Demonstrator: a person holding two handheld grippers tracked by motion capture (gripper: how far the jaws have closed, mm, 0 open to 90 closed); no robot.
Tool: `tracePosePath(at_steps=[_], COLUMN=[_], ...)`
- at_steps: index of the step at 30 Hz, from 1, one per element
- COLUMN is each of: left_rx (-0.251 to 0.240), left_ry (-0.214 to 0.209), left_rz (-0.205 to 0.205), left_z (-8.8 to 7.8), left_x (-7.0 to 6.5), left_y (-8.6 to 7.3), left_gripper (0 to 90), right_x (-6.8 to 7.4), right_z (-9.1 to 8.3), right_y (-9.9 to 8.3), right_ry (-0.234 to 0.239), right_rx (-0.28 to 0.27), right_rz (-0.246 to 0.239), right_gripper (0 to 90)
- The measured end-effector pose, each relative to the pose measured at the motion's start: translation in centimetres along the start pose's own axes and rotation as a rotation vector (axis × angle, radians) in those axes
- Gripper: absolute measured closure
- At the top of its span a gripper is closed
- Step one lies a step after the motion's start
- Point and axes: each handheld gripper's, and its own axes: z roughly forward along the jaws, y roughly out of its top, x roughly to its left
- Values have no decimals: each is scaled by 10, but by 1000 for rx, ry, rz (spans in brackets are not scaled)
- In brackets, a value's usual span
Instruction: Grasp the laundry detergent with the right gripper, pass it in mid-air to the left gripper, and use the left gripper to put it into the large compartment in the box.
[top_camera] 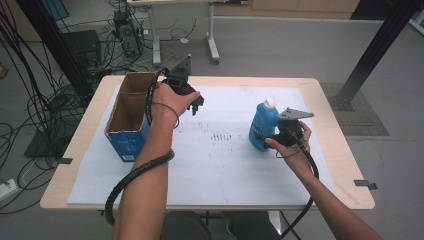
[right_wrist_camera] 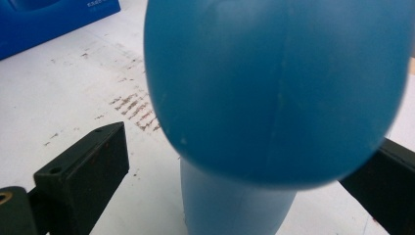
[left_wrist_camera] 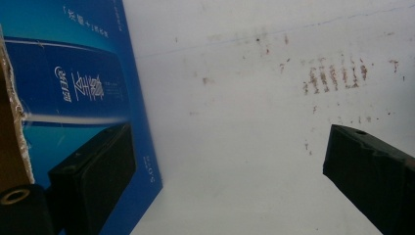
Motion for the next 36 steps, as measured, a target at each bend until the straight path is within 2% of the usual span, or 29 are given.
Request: tracePosePath(at_steps=[21,36], left_rx=[1,0], left_ry=[6,5], left_rz=[3,4], left_z=[1,0], left_x=[-1,-1], left_y=[1,1], left_gripper=[59,59], right_x=[4,5], right_z=[7,9], right_y=[-3,-3], right_ry=[-29,-37], right_rx=[-57,-76], right_rz=[1,1], right_gripper=[17,16])
